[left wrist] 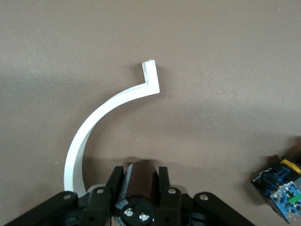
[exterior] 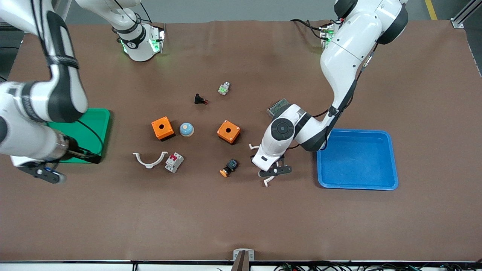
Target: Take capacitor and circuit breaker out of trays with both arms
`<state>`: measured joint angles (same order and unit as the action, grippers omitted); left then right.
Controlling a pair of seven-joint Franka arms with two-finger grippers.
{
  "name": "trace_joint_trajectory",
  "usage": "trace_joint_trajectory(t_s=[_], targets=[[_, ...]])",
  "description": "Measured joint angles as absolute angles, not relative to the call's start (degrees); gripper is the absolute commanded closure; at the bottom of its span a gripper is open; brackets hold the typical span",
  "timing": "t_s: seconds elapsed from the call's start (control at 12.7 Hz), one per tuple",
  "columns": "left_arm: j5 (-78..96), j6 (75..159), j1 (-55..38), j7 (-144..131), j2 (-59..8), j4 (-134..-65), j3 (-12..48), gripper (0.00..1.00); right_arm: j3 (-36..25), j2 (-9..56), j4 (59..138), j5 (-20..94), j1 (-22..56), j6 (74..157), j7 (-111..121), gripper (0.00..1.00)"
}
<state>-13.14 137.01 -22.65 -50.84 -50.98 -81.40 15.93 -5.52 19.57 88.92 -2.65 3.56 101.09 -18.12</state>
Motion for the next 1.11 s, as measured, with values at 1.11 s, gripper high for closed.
trace_joint_trajectory(t_s=[1.11], targets=[[-13.02, 101.07, -3.67, -23.55, -19.23, -77.08, 15.54, 0.0, -4.07, -2.52, 100.37, -2.66, -2.33, 93.55, 6.17, 0.0]])
